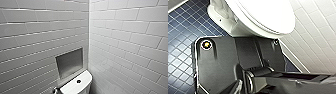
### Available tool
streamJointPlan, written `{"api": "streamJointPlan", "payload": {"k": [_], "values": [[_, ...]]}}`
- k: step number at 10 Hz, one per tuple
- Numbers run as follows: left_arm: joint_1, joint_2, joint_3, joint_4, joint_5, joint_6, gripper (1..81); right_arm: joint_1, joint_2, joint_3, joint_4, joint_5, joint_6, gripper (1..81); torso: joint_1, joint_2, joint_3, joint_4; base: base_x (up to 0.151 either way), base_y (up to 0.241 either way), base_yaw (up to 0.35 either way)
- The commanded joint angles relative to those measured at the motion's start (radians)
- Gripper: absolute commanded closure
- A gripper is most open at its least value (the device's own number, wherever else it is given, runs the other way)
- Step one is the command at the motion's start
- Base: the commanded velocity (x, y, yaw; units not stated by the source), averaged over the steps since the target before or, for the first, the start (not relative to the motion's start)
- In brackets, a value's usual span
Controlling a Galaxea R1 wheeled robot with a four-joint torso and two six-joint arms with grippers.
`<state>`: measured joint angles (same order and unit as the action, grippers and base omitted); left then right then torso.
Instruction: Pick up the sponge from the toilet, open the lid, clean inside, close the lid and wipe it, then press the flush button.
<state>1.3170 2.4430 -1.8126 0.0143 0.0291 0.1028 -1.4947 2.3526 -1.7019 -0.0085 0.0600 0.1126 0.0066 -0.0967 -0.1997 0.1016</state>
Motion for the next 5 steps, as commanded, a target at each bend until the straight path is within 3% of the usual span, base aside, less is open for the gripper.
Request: {"api": "streamJointPlan", "payload": {"k": [1, 2, 5], "values": [[-0.161, -0.140, 0.157, -0.014, 0.054, -0.043, 1.0, 0.081, -0.077, 0.067, -0.010, -0.049, 0.004, 81.1, 0.000, 0.000, -0.064, 0.000, 0.000, 0.000, 0.000], [-0.199, -0.172, 0.198, -0.013, 0.055, -0.063, 1.0, 0.090, -0.082, 0.067, -0.008, -0.049, 0.004, 81.1, 0.000, 0.000, -0.084, 0.000, 0.000, 0.000, 0.000], [-0.322, -0.241, 0.305, -0.014, 0.057, -0.120, 1.0, 0.118, -0.086, 0.073, -0.010, -0.049, 0.004, 81.1, 0.001, 0.001, -0.073, 0.000, 0.000, 0.000, 0.000]]}}
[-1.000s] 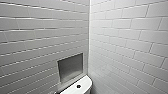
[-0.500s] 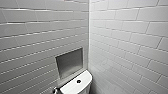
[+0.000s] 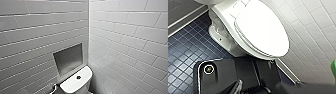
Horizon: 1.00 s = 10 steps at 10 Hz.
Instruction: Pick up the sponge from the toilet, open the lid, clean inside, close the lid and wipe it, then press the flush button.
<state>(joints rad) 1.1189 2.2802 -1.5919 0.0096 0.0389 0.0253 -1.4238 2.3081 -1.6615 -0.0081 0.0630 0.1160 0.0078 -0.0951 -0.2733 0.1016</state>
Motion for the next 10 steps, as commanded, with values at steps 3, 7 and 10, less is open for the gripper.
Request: {"api": "streamJointPlan", "payload": {"k": [3, 7, 10], "values": [[-0.254, -0.122, 0.171, -0.010, 0.047, -0.117, 1.0, 0.067, -0.040, 0.028, -0.007, -0.052, 0.002, 81.1, 0.000, 0.000, 0.000, 0.000, 0.000, 0.000, 0.000], [-0.451, -0.109, 0.228, -0.008, 0.167, -0.225, 1.0, 0.078, -0.025, 0.020, -0.009, -0.052, 0.002, 81.1, 0.000, 0.001, -0.001, 0.000, 0.000, 0.000, 0.000], [-0.590, -0.076, 0.230, -0.010, 0.226, -0.264, 1.0, 0.078, -0.005, 0.007, -0.012, -0.052, 0.002, 81.1, 0.001, 0.001, -0.001, 0.000, 0.000, 0.000, 0.000]]}}
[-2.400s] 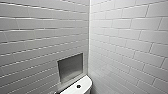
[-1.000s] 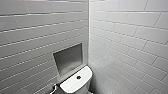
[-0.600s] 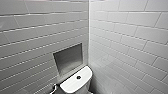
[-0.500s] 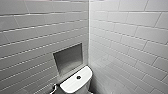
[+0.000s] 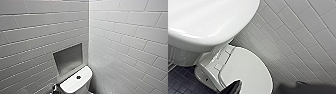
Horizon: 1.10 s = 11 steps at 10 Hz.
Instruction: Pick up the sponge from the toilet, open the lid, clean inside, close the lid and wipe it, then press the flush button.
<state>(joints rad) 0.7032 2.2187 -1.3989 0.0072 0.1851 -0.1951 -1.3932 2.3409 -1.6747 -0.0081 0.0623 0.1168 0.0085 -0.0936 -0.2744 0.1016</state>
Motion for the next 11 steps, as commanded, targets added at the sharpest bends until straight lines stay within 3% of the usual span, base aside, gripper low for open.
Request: {"api": "streamJointPlan", "payload": {"k": [1, 4, 8, 11], "values": [[-0.217, -0.005, 0.034, -0.006, 0.086, -0.079, 1.0, 0.045, -0.035, 0.023, -0.012, -0.052, 0.001, 81.1, 0.000, 0.000, 0.000, 0.000, 0.000, 0.000, 0.000], [-0.291, 0.030, 0.014, -0.004, 0.062, -0.188, 1.0, 0.041, -0.029, 0.024, -0.006, -0.026, 0.001, 81.1, 0.000, 0.000, 0.000, 0.000, 0.000, 0.000, 0.000], [-0.383, 0.128, -0.097, -0.006, 0.077, -0.267, 1.0, 0.039, -0.024, 0.024, -0.006, -0.022, 0.001, 81.1, 0.000, 0.000, -0.086, 0.000, 0.000, 0.000, 0.000], [-0.452, 0.167, -0.153, -0.007, 0.077, -0.317, 1.0, 0.042, -0.022, 0.026, -0.004, -0.010, 0.001, 81.1, 0.002, 0.001, -0.081, 0.000, 0.000, 0.000, 0.000]]}}
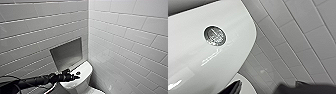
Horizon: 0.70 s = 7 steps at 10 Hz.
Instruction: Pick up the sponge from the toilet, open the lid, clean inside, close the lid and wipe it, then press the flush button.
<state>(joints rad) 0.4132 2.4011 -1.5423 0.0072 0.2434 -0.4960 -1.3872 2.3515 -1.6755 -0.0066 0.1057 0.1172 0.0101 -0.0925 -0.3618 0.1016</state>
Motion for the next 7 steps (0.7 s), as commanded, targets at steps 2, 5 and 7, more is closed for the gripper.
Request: {"api": "streamJointPlan", "payload": {"k": [2, 5, 7], "values": [[-0.199, 0.030, -0.092, -0.018, 0.043, -0.019, 1.0, 0.038, -0.027, 0.025, -0.006, -0.054, 0.001, 81.1, 0.000, 0.000, 0.001, 0.000, 0.000, 0.000, 0.000], [-0.236, 0.093, -0.203, -0.021, 0.097, -0.019, 1.0, 0.038, -0.018, 0.024, -0.006, -0.054, 0.001, 81.1, 0.000, 0.000, 0.001, 0.000, 0.000, 0.000, 0.000], [-0.250, 0.118, -0.242, -0.020, 0.119, -0.019, 1.0, 0.039, -0.012, 0.024, -0.006, -0.054, 0.001, 81.1, 0.000, 0.001, 0.001, 0.000, 0.000, 0.000, 0.000]]}}
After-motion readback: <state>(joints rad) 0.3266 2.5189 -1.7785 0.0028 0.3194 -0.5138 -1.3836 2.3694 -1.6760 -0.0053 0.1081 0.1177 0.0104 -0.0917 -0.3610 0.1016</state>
